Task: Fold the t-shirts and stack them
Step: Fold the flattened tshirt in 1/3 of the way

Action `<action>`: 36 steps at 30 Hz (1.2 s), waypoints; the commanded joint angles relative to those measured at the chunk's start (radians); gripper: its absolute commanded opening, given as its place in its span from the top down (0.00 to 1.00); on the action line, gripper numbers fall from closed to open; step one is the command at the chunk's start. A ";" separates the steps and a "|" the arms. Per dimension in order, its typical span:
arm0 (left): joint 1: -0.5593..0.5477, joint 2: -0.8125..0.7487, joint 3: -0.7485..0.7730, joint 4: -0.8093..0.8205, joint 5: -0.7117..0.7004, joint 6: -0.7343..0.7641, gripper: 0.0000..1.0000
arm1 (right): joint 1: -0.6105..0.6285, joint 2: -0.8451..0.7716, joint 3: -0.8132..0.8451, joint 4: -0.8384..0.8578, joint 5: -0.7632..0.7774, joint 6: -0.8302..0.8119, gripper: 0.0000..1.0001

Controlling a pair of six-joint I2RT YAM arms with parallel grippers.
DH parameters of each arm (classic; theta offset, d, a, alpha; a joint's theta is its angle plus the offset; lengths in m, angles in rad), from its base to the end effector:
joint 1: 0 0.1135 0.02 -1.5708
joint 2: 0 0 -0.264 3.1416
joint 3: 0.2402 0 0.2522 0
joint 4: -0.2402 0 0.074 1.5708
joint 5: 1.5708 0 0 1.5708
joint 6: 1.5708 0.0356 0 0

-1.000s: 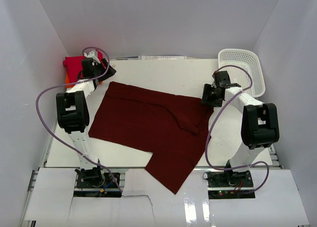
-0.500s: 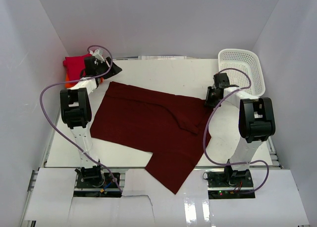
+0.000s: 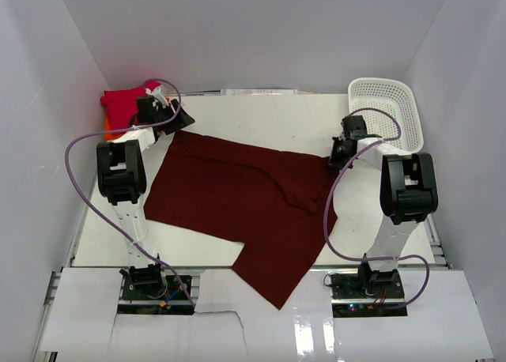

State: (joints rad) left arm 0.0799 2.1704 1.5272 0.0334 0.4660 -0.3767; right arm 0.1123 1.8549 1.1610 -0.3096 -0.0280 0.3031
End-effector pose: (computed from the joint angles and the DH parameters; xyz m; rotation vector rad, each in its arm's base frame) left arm 0.4874 0.0230 0.1719 -0.2294 2.1725 -0.6760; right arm 0.3771 0.0435 0.1640 0.2358 2.5748 0.1908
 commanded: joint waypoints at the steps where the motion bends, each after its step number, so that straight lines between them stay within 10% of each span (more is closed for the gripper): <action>1: -0.003 -0.064 -0.004 -0.017 -0.001 0.015 0.30 | -0.010 0.058 0.043 0.020 0.016 -0.019 0.92; 36: -0.002 -0.110 -0.153 -0.092 -0.230 0.036 0.38 | -0.022 0.323 0.410 -0.066 0.057 -0.065 0.92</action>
State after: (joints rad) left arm 0.0769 2.1265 1.4105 -0.0288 0.3176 -0.3408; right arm 0.1043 2.1162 1.5249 -0.3462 -0.0185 0.2668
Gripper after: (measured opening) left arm 0.622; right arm 0.086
